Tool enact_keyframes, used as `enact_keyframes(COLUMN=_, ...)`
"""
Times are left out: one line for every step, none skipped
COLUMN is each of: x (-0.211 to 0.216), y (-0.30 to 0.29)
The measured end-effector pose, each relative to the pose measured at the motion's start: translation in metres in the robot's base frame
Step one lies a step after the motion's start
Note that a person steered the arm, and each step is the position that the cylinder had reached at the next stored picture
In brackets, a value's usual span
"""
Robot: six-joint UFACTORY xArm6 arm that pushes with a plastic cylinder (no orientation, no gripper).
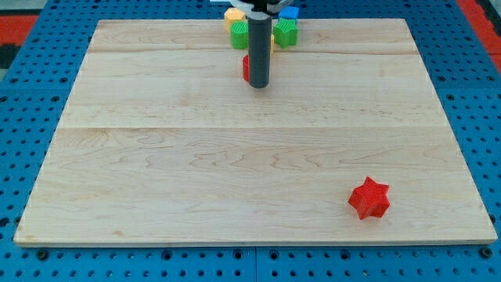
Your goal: Move the red star right to the red circle
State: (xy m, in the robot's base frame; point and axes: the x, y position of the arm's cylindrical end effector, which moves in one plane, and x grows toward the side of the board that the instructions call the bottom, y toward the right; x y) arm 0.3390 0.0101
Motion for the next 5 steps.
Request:
enact_keyframes(x=-0.027, y=0.000)
enact_keyframes(x=-0.004, y=0.048)
enact_keyframes(x=0.080, y=0.145)
enact_keyframes(x=0.161, y=0.231)
enact_keyframes(x=0.229, y=0.233)
